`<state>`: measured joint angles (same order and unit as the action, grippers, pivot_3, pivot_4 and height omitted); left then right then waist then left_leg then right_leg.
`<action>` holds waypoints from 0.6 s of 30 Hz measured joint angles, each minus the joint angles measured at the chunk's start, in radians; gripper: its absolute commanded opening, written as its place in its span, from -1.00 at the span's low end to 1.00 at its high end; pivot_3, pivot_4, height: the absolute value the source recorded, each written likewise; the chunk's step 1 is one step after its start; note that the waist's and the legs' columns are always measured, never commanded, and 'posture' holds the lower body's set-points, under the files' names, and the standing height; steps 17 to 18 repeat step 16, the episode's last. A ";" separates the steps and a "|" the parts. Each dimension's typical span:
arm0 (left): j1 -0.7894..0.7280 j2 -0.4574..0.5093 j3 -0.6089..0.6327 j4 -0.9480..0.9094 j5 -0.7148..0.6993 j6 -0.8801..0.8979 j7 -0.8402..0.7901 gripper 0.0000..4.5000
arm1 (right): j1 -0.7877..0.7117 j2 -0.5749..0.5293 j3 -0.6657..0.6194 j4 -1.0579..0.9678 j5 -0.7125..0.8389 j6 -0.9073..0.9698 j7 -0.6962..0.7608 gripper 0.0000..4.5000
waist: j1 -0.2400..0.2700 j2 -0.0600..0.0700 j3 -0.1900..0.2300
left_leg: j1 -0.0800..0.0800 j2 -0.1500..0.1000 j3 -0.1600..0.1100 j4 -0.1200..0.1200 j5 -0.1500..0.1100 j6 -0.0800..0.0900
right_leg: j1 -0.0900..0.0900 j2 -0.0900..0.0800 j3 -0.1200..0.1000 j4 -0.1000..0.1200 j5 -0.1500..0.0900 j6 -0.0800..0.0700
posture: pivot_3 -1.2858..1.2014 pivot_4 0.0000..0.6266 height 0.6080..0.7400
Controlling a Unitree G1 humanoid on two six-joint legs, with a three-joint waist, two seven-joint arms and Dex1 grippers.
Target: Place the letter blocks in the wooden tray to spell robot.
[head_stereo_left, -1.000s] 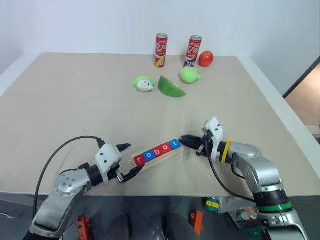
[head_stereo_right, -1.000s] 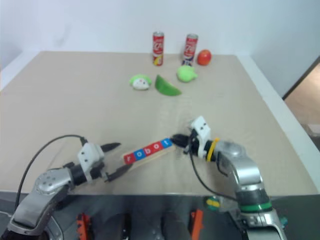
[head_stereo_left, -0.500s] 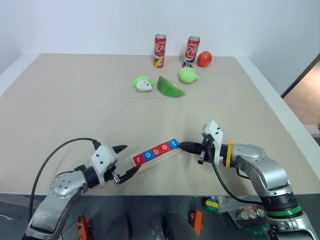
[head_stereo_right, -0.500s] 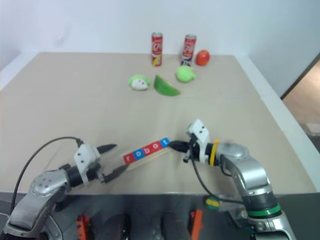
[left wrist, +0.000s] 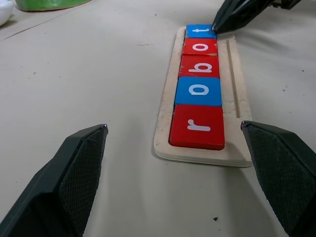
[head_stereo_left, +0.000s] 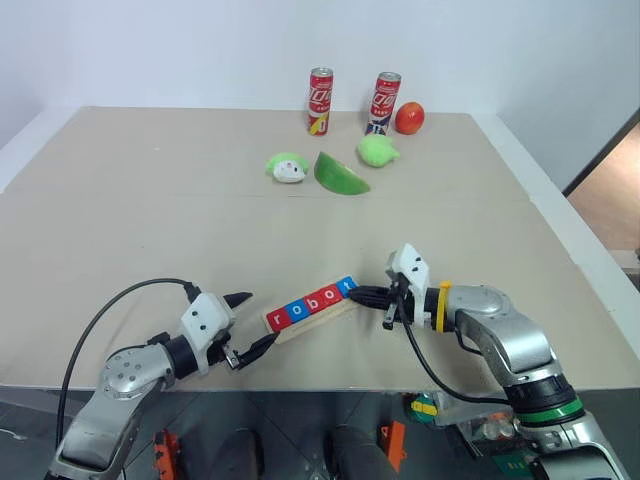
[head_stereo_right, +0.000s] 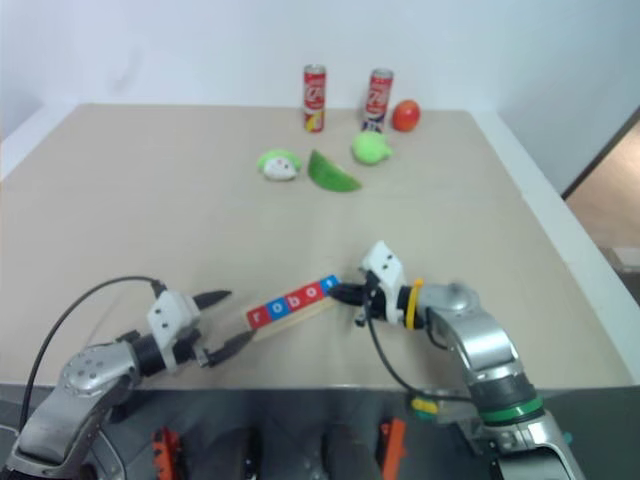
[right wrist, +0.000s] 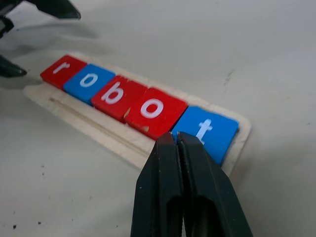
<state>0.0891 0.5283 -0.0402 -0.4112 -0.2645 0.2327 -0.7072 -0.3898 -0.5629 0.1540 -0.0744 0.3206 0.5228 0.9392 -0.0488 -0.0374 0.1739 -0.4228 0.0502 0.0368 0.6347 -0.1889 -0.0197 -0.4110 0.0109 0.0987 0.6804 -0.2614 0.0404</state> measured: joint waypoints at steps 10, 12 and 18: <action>-0.144 0.041 0.236 0.132 -0.111 0.049 0.030 1.00 | -0.213 -0.048 -0.158 0.169 0.065 -0.011 0.014 -0.04 | 0.000 0.000 0.000 | 0.000 0.000 0.000 0.001 0.001 0.001 | 0.001 0.000 -0.001 0.000 0.002 0.000 | 0.03 -0.52 1.00; -0.170 0.068 0.257 0.205 -0.111 0.037 0.016 1.00 | -0.234 -0.097 -0.175 0.245 0.067 -0.037 0.061 0.28 | 0.000 -0.001 0.000 | 0.000 0.000 0.000 0.000 0.000 0.000 | 0.001 0.000 -0.001 -0.001 0.000 0.001 | 0.03 -0.52 1.00; -0.208 0.097 0.294 0.300 -0.108 0.023 0.003 1.00 | -0.201 -0.129 -0.204 0.313 0.067 -0.060 0.100 0.87 | 0.003 -0.001 0.000 | -0.002 0.000 -0.001 -0.001 -0.002 0.000 | -0.001 0.000 -0.002 -0.001 -0.001 -0.001 | 0.03 -0.52 1.00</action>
